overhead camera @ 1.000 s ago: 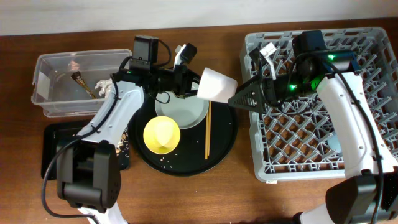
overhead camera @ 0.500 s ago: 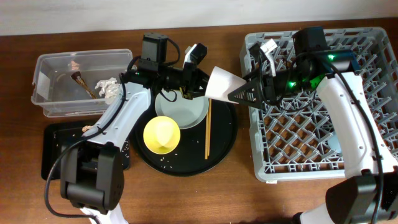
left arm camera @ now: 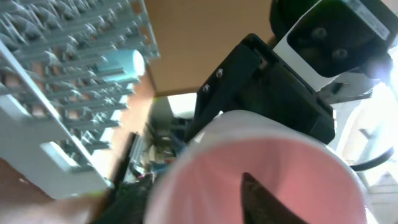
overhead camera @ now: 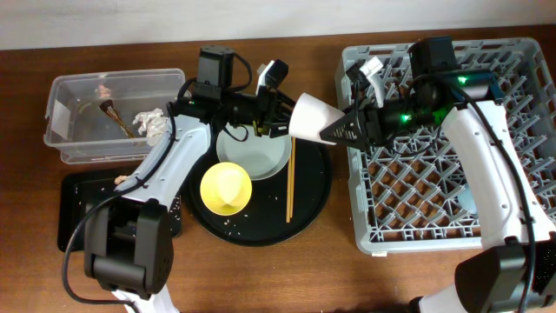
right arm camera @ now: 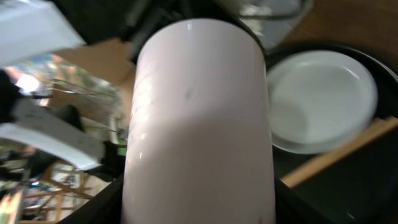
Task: Sort waste into correct bins and load items into the dishwasher rack
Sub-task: 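Place the pink cup upside down in the rack with the right gripper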
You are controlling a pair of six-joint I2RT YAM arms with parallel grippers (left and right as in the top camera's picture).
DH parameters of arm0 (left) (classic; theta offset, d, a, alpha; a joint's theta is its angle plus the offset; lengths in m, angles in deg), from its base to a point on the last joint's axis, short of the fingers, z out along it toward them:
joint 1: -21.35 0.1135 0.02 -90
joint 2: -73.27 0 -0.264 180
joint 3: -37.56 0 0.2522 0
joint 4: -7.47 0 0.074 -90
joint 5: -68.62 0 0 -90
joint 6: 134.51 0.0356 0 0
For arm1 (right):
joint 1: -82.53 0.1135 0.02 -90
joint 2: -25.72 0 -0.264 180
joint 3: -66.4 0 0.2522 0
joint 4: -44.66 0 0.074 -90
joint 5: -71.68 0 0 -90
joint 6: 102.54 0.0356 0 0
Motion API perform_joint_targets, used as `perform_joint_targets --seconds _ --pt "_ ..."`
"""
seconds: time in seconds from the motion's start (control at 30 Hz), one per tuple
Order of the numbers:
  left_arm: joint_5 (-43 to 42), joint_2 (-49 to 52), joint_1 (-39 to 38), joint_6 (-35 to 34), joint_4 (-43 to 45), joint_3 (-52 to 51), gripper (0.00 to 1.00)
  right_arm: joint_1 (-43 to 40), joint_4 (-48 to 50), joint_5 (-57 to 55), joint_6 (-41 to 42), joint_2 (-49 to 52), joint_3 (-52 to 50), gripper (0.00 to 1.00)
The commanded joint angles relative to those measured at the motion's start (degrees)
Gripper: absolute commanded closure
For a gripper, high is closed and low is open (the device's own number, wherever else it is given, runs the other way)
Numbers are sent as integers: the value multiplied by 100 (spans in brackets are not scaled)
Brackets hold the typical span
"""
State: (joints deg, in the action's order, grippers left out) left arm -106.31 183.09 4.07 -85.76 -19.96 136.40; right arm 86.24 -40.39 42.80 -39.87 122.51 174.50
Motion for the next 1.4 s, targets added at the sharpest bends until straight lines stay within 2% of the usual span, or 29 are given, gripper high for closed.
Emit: perform_joint_targets --seconds 0.0,0.1,0.17,0.23,0.27,0.3,0.4,0.53,0.6,0.77,0.97,1.27,1.33,1.37 --pt "688 -131 26 1117 -7 90 44 28 -42 -1604 409 4 39 55" --pt "1274 -131 227 1759 -116 90 41 -149 -330 -2345 481 4 50 56" --pt "2389 -131 413 2374 -754 90 41 -520 -446 -2782 990 -7 70 63" --pt "3637 -133 505 2951 -1698 90 41 -883 -756 -2813 990 -7 210 66" --pt "4301 -190 566 3198 -2227 92 42 -1137 -986 -3121 1121 -7 413 71" --pt "4992 -328 686 3287 -2730 92 43 -1309 -1154 -3506 1384 -7 621 78" --pt "6168 -960 1029 3456 -3676 92 43 -1670 -1399 -4406 2144 -7 1161 95" --pt "7326 -1690 1237 3456 -4579 92 43 -1766 -1399 -6649 3294 15 1294 96" --pt "7488 -1825 1235 3453 -4835 92 43 -1766 -1384 -7329 3685 74 1292 96" --pt "7471 -1823 1231 3451 -4874 90 43 -1843 -1388 -7359 3709 649 1226 96" --pt "7471 -1823 1204 3451 -4876 90 43 -2059 -1202 -6773 3659 1228 1196 96" --pt "7471 -1823 1204 3451 -4881 90 43 -2059 -1228 -6367 3617 1419 1156 96" --pt "7471 -1823 1204 3451 -4878 90 43 -2061 -1222 -6369 3617 1438 1117 86" --pt "7471 -1823 1202 3451 -4883 90 43 -2059 -1215 -6367 3617 1438 1078 77"
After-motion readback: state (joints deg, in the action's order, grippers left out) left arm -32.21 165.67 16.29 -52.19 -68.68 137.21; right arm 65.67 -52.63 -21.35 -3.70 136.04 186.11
